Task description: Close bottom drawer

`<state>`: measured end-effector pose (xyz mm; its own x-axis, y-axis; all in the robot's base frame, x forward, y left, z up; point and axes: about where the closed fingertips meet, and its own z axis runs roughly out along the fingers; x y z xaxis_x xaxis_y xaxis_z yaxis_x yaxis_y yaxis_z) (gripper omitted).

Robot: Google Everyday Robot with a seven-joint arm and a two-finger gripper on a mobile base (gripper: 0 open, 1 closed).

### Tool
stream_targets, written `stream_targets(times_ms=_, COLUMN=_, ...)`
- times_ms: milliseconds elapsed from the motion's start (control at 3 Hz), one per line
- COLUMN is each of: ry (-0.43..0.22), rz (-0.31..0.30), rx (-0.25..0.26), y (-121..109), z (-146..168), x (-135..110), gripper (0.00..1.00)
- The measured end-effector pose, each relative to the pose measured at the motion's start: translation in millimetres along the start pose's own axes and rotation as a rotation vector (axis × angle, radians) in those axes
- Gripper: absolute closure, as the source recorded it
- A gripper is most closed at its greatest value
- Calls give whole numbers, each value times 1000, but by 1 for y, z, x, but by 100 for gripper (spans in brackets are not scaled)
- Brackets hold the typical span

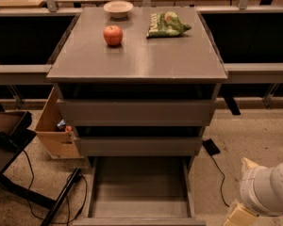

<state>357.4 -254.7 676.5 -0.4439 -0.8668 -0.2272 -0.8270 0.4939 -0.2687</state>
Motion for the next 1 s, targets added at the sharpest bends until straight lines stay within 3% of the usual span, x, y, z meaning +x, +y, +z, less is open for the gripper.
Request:
stream_targets(times_ms=667, ry=-7, rz=-7, rx=16, y=-10, z=13, x=-3, gripper=0)
stream_targets(times_ms=1000, ry=-17, rz=35, rx=-14, y=6, z=69, x=28, gripper=0)
